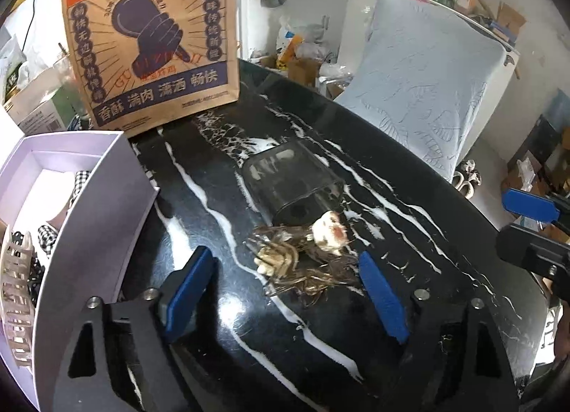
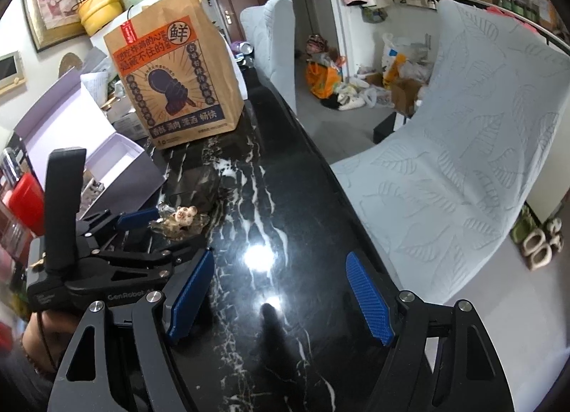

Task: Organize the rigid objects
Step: 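Move the left tool over the gold hair clip while the right tool approaches the grey case, then close the right tool on the clear grey square case and lift it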

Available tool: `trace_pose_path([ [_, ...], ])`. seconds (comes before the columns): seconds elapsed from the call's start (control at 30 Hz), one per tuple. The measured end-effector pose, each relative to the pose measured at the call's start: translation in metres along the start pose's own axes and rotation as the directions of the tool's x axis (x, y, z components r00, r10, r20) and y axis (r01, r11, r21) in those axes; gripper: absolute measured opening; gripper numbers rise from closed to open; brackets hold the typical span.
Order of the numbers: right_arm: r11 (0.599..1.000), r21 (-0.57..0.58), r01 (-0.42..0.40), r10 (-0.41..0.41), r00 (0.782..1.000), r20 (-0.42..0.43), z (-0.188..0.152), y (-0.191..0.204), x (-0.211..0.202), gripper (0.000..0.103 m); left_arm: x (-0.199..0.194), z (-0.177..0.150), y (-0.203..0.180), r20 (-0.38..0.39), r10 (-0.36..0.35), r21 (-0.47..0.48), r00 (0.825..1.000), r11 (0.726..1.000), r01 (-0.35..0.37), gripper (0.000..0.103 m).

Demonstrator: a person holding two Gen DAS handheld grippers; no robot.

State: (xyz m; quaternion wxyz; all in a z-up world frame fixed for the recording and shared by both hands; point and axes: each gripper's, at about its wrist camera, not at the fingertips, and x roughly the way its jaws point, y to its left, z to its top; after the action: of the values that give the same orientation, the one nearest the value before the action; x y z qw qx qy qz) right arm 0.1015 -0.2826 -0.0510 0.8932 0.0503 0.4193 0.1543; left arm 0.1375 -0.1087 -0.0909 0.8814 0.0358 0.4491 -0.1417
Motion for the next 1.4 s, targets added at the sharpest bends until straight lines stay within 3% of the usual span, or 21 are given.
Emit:
trace_pose_path([
  [0.07,1.0,-0.002,-0.008,0.008,1.0,-0.005,0.001,0.0,0.002,0.077,-0.001,-0.001,-0.003,0.008,0.007,0.014,1.0,1.0,-0.007,0.074],
  [0.17,1.0,0.014,-0.02,0.02,1.0,-0.005,0.004,-0.001,0.004,0.077,-0.003,-0.002,-0.008,0.026,0.019,0.031,0.999,0.999,-0.02,0.057],
  [0.47,0.998,-0.04,-0.044,0.044,0.999,0.01,0.017,0.013,0.009,0.077,-0.015,-0.017,0.005,0.017,0.014,0.002,1.0,1.0,-0.014,0.057],
  [0.67,0.988,-0.013,-0.153,0.153,0.988,-0.02,0.028,0.028,0.029,0.077,-0.034,-0.041,0.017,0.006,0.051,-0.022,0.999,0.998,-0.051,0.057],
  [0.9,0.976,-0.089,-0.2,0.194,0.979,-0.068,0.036,0.057,0.061,0.077,-0.05,-0.059,0.044,-0.021,0.082,-0.063,0.996,0.995,-0.083,0.057],
  [1.03,0.977,-0.149,-0.152,0.142,0.987,-0.074,0.042,0.07,0.076,0.077,-0.059,-0.067,0.056,-0.024,0.072,-0.114,0.997,0.991,-0.074,0.057],
  [1.3,0.968,-0.211,-0.135,0.112,0.987,-0.119,0.05,0.091,0.109,0.077,-0.064,-0.071,0.059,-0.016,0.063,-0.135,0.998,0.989,-0.065,0.057],
  [1.33,0.969,-0.214,-0.127,0.103,0.988,-0.118,0.049,0.092,0.11,0.075,-0.064,-0.071,0.059,-0.015,0.064,-0.134,0.998,0.989,-0.065,0.057],
  [1.4,0.967,-0.221,-0.128,0.105,0.988,-0.114,0.048,0.091,0.11,0.058,-0.064,-0.071,0.058,-0.012,0.069,-0.126,0.998,0.99,-0.07,0.057],
])
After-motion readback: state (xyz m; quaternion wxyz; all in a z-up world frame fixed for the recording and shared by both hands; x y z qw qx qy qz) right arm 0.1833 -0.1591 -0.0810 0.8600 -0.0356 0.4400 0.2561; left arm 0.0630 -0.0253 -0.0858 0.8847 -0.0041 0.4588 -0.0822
